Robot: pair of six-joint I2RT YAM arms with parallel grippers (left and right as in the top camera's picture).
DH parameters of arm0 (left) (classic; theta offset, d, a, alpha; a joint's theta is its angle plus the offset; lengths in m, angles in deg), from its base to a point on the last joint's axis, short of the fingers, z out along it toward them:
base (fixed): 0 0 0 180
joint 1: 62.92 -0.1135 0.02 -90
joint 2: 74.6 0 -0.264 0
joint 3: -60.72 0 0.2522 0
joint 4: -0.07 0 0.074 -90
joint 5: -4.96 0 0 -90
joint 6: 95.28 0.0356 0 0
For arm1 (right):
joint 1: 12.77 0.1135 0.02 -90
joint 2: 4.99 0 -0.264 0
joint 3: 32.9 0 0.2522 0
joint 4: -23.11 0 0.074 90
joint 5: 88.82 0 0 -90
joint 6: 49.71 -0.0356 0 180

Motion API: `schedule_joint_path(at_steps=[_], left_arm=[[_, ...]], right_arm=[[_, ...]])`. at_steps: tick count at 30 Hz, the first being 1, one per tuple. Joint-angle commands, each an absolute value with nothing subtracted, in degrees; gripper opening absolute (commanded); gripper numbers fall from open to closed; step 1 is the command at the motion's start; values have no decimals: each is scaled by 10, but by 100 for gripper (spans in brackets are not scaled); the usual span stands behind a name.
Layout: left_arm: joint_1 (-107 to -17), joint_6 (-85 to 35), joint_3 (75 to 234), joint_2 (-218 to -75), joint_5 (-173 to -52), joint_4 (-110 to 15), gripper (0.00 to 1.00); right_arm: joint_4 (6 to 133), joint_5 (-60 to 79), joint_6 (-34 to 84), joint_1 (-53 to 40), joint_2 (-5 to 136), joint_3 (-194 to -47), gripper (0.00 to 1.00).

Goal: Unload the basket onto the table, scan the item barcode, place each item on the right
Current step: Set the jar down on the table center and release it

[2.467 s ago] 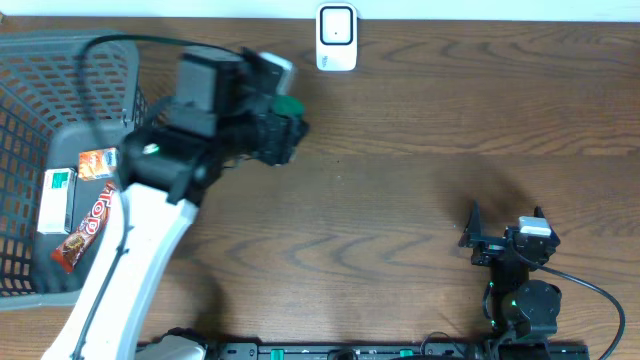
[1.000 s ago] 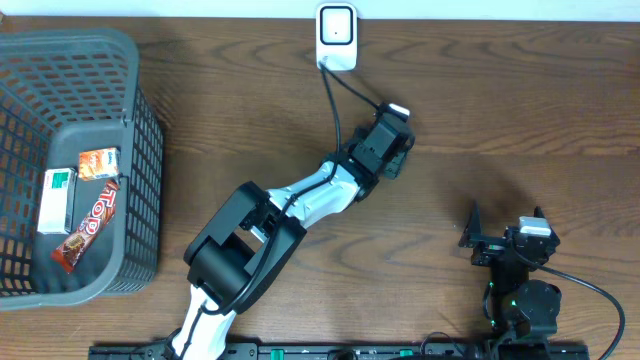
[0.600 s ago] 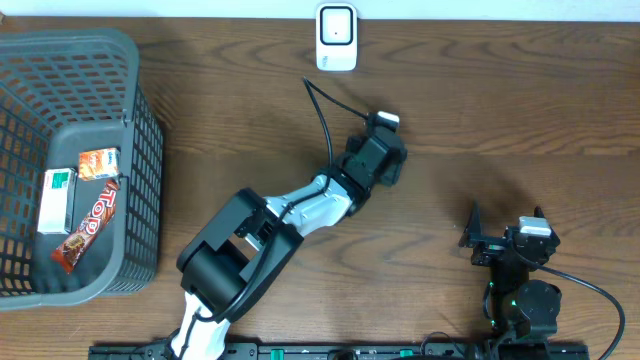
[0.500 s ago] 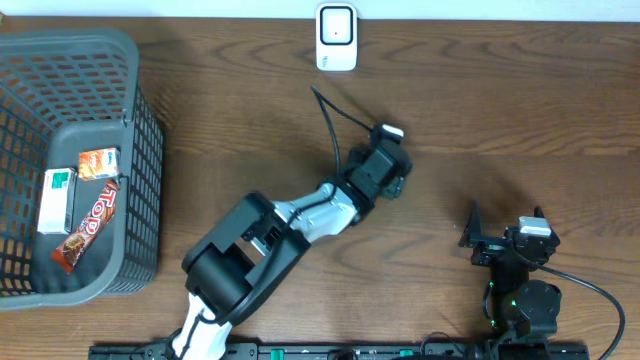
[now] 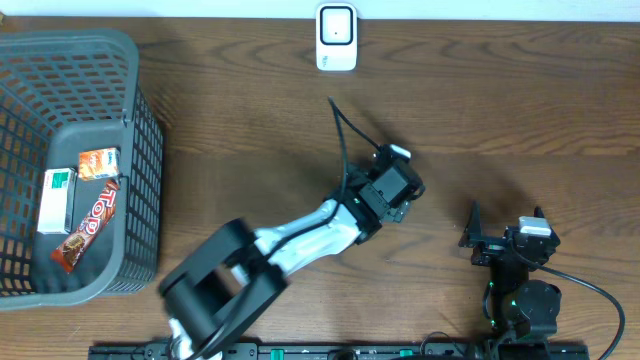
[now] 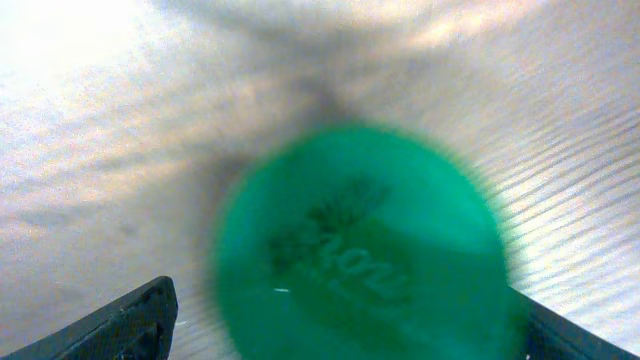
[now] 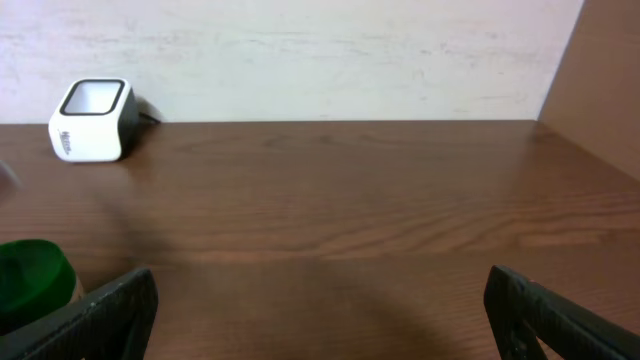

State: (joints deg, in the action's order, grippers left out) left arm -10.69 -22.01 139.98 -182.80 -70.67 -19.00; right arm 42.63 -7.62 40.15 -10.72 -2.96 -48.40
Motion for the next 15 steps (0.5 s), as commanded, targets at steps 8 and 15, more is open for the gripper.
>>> schedule_joint_path(at_steps=[8, 15], left_arm=[[-123, -203, 1405, -1592, -689, -279, 92], [-270, -204, 1424, -1397, -696, -434, 92]], right_arm=[[427, -77, 408, -113, -31, -481, 99], [427, -77, 408, -113, -31, -481, 99]])
